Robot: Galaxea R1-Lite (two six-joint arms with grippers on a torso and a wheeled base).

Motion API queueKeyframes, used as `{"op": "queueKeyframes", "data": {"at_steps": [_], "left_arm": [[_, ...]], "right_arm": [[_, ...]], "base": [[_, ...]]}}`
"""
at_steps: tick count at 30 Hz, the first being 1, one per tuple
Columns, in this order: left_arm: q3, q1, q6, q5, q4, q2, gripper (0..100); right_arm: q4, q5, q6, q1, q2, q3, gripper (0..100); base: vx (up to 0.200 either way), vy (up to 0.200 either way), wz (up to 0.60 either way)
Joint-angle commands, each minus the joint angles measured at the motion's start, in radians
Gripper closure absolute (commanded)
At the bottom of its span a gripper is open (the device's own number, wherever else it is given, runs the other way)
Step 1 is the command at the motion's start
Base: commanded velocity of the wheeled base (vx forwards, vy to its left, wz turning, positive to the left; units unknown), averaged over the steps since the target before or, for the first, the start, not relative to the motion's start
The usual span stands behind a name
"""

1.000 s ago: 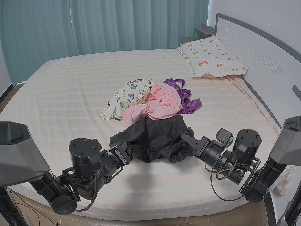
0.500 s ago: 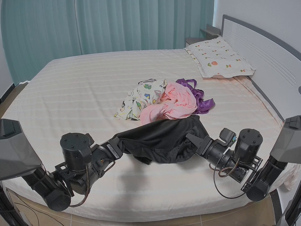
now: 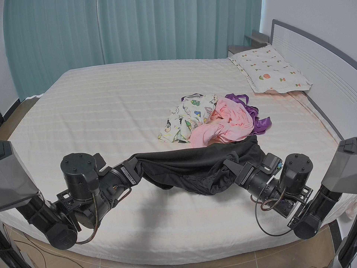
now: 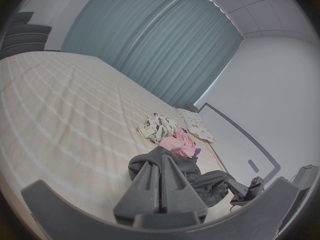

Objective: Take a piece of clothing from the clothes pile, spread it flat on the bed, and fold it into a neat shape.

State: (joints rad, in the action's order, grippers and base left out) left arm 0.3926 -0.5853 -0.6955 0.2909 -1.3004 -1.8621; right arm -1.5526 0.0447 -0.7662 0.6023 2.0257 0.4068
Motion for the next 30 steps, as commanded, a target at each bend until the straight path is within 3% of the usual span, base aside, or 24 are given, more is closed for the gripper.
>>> {"op": "queueKeyframes", "data": {"at_steps": [1,30], "left_arm": [[-0.011,0.012,-0.004,-0.045,-0.002,-0.009,100],[-0.014,0.048,0.002,-0.053,0.000,-0.009,100]], "right_arm": [[-0.012,0.000,-0.004,0.005,0.025,0.000,100],[-0.014,0.046,-0.008,0.033,0.056,0.012,100]], "base": [[0.000,0.200,0.00],[0.000,0.200,0.00]]}}
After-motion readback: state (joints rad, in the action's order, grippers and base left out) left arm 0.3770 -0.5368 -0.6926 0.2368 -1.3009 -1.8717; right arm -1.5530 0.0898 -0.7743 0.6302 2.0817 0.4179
